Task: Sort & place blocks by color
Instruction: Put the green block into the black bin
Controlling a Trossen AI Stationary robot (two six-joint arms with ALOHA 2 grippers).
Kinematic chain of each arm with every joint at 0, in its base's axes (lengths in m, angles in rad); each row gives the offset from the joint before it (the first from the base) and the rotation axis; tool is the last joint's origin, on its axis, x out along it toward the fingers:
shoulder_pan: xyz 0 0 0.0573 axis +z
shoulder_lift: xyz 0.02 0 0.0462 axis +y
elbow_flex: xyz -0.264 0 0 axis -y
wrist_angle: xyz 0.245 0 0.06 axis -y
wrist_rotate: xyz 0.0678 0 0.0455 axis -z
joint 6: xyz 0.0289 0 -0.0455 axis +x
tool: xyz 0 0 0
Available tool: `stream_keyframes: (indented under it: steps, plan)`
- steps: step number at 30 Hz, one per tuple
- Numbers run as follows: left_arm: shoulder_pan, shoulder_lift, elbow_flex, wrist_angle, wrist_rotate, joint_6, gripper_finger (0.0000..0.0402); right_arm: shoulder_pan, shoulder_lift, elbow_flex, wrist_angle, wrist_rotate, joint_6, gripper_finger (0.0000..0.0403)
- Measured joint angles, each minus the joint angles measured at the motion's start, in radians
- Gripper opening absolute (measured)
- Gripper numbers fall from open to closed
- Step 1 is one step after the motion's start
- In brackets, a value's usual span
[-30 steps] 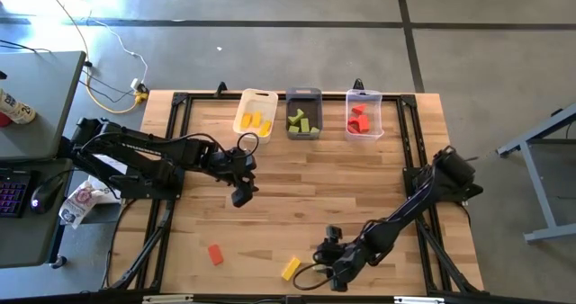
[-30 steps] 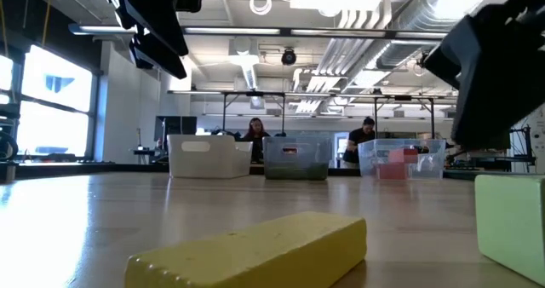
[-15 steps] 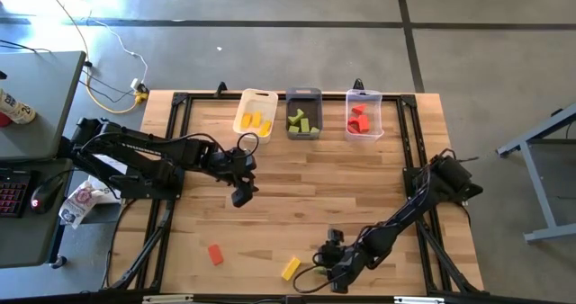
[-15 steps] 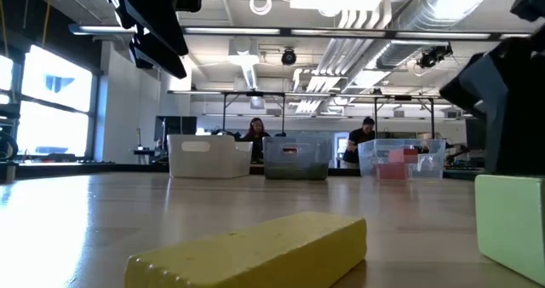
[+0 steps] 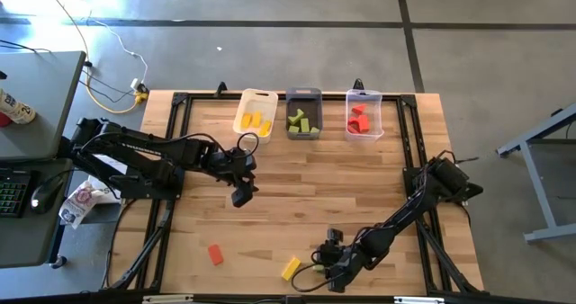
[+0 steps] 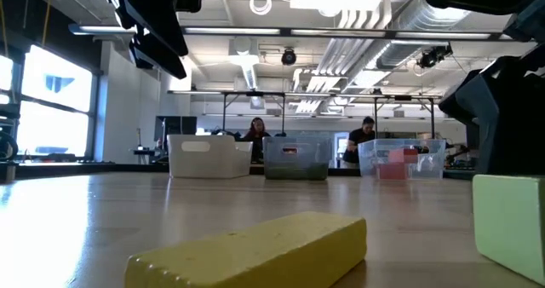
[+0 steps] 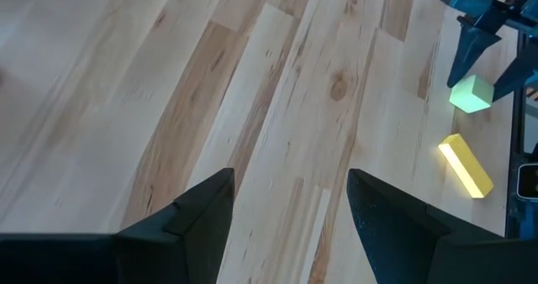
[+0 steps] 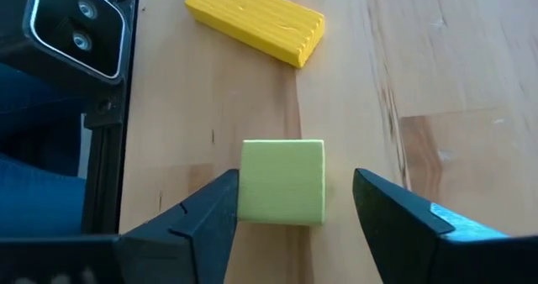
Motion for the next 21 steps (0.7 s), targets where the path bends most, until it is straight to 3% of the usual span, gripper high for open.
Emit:
stream_keyframes:
  steps: [11, 21]
  plan:
    - [0.0, 0.0, 0.0, 0.0, 0.0, 0.015, 0.0218, -0.003, -0.001, 0.0, 0.008, -0.041, 0.026, 0.011]
    - [0.0, 0.0, 0.0, 0.0, 0.0, 0.027, 0.0218, -0.003, -0.001, 0.0, 0.021, -0.031, 0.048, 0.0107]
